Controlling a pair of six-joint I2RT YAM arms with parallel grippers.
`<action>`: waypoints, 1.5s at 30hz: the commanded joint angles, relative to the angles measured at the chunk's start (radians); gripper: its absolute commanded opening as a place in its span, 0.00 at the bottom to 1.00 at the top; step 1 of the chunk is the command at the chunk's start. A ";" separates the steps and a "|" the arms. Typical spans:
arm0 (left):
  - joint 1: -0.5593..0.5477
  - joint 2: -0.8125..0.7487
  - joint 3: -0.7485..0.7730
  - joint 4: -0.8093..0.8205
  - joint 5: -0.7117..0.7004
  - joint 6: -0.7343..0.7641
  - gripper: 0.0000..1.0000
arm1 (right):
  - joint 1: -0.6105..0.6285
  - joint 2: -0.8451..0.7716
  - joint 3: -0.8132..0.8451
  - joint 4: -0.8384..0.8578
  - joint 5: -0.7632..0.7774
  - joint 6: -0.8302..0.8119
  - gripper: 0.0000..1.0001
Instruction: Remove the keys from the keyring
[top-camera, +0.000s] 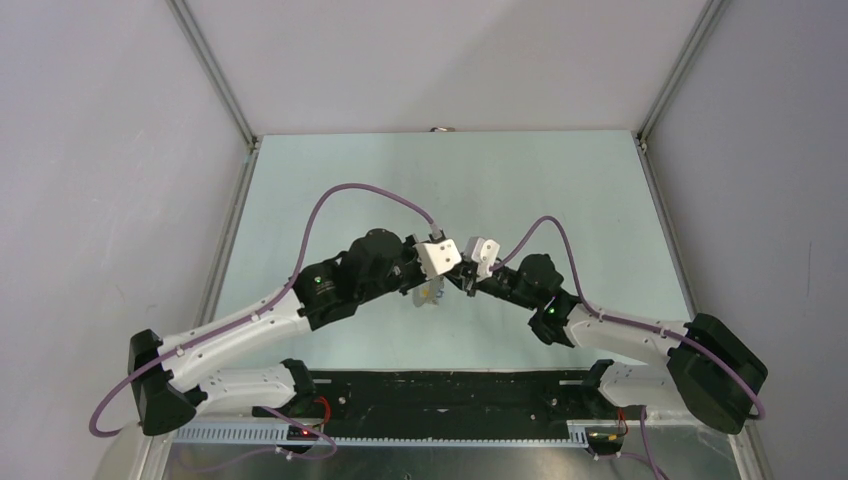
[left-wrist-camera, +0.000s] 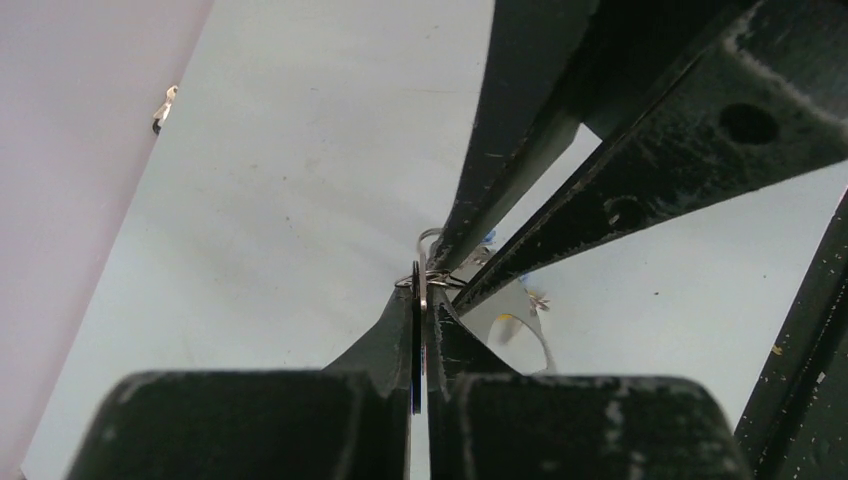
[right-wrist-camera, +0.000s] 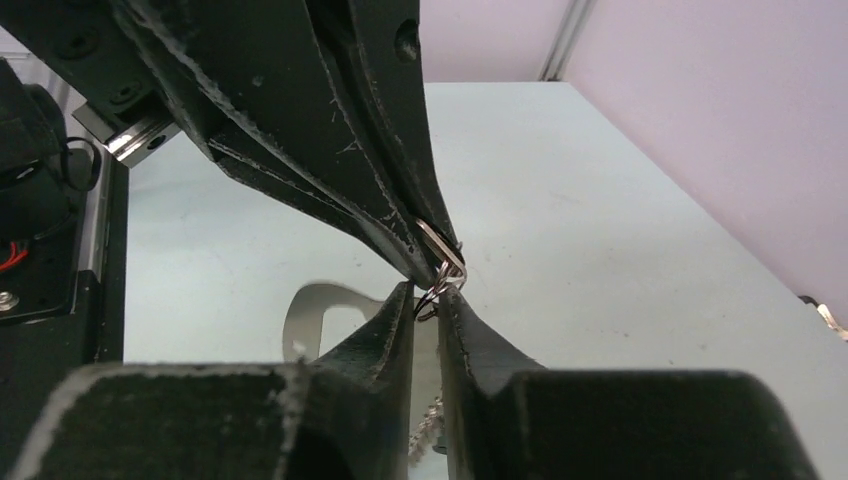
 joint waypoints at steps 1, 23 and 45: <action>0.004 -0.031 0.063 0.040 0.026 -0.024 0.00 | 0.016 0.000 -0.004 0.068 0.047 -0.027 0.10; 0.086 0.023 0.098 0.005 0.037 -0.106 0.00 | 0.019 -0.134 -0.108 0.059 -0.071 -0.138 0.00; 0.086 -0.018 0.082 0.001 0.199 0.005 0.00 | -0.145 -0.025 0.028 -0.037 -0.215 0.228 0.00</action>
